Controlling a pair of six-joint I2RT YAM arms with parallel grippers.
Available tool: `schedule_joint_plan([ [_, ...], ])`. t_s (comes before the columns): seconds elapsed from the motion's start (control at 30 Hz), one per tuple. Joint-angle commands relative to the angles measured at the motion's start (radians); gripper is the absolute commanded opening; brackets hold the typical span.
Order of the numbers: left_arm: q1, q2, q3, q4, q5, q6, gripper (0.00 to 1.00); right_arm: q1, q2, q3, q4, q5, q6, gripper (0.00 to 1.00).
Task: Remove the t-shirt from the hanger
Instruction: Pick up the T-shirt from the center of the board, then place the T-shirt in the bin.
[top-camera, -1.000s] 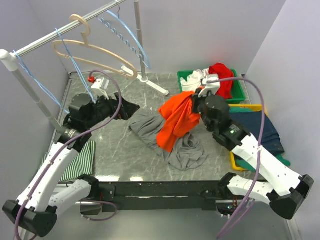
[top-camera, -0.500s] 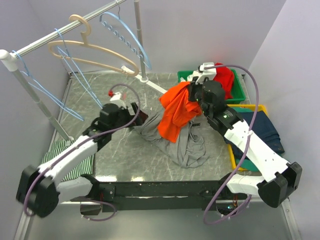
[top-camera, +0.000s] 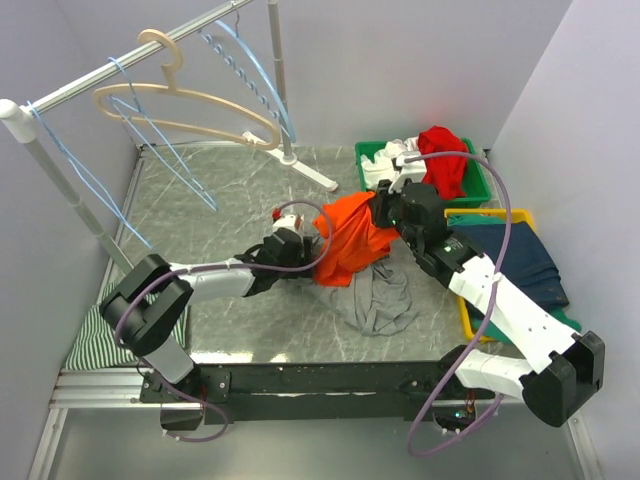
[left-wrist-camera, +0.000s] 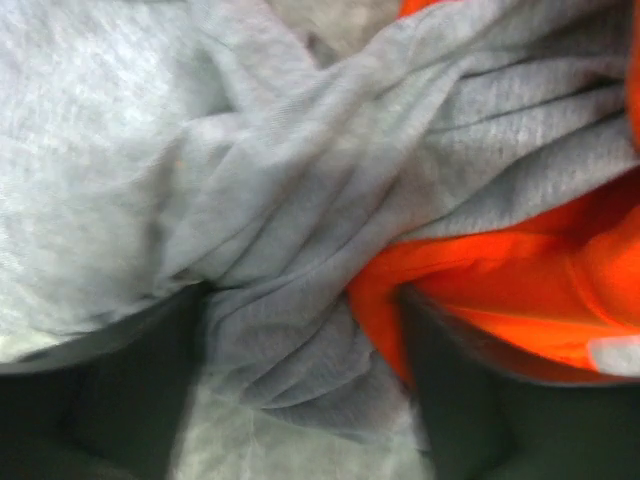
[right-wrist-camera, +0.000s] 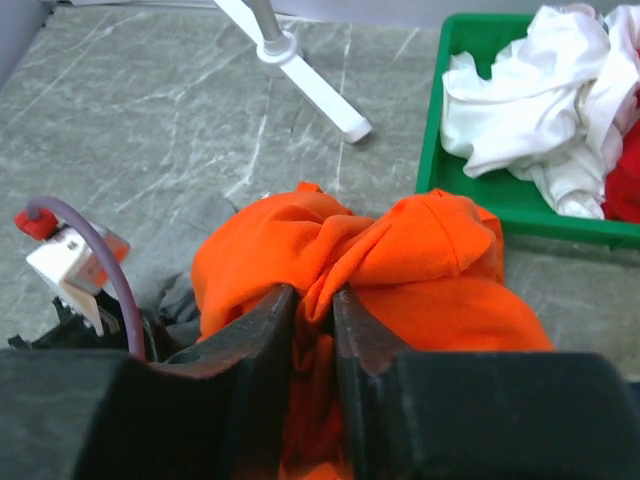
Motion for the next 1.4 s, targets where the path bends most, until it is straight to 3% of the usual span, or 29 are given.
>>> schedule_joint_plan([
  [0.0,-0.002,0.025,0.028,-0.005,-0.089,-0.002,0.65,-0.023,-0.050,0.001,0.050,0.019,0.020,0.31],
  [0.03,-0.004,0.024,0.023,-0.012,-0.109,-0.005,0.56,-0.023,-0.048,-0.002,0.045,0.023,0.022,0.31],
  [0.07,-0.002,0.019,0.012,-0.020,-0.120,-0.009,0.30,-0.026,-0.048,-0.006,0.045,0.024,0.023,0.30],
  [0.13,-0.002,-0.005,0.000,-0.051,-0.156,-0.018,0.11,-0.034,-0.044,-0.006,0.039,0.036,0.026,0.28],
  [0.17,-0.002,-0.019,-0.015,-0.058,-0.167,-0.025,0.01,-0.040,-0.038,-0.003,0.036,0.042,0.026,0.18],
  [0.27,-0.002,-0.082,-0.046,-0.080,-0.186,-0.029,0.01,-0.057,-0.030,0.001,0.037,0.040,0.026,0.00],
  [0.37,-0.002,-0.131,-0.064,-0.104,-0.189,-0.031,0.01,-0.066,-0.004,0.017,0.033,0.014,0.017,0.00],
  [0.43,-0.002,-0.159,-0.072,-0.107,-0.184,-0.031,0.01,-0.064,0.024,0.034,-0.005,-0.057,-0.003,0.22],
  [0.47,-0.002,-0.165,-0.074,-0.107,-0.181,-0.028,0.01,-0.066,0.057,0.046,-0.025,-0.087,-0.007,0.44],
  [0.57,-0.002,-0.182,-0.074,-0.133,-0.174,-0.023,0.01,-0.038,0.117,0.042,-0.094,-0.186,-0.027,0.75],
  [0.77,-0.002,-0.199,-0.071,-0.137,-0.160,-0.017,0.01,0.122,0.157,-0.048,-0.144,-0.119,-0.040,0.96],
  [0.97,-0.002,-0.208,-0.075,-0.140,-0.152,-0.009,0.01,0.161,0.254,-0.093,-0.110,-0.101,-0.003,1.00],
  [1.27,-0.002,-0.251,-0.123,-0.155,-0.166,-0.015,0.01,0.157,0.465,-0.049,-0.124,0.178,0.068,1.00],
  [1.37,-0.002,-0.271,-0.139,-0.161,-0.170,-0.023,0.01,0.138,0.470,-0.059,-0.133,0.224,0.098,0.95],
])
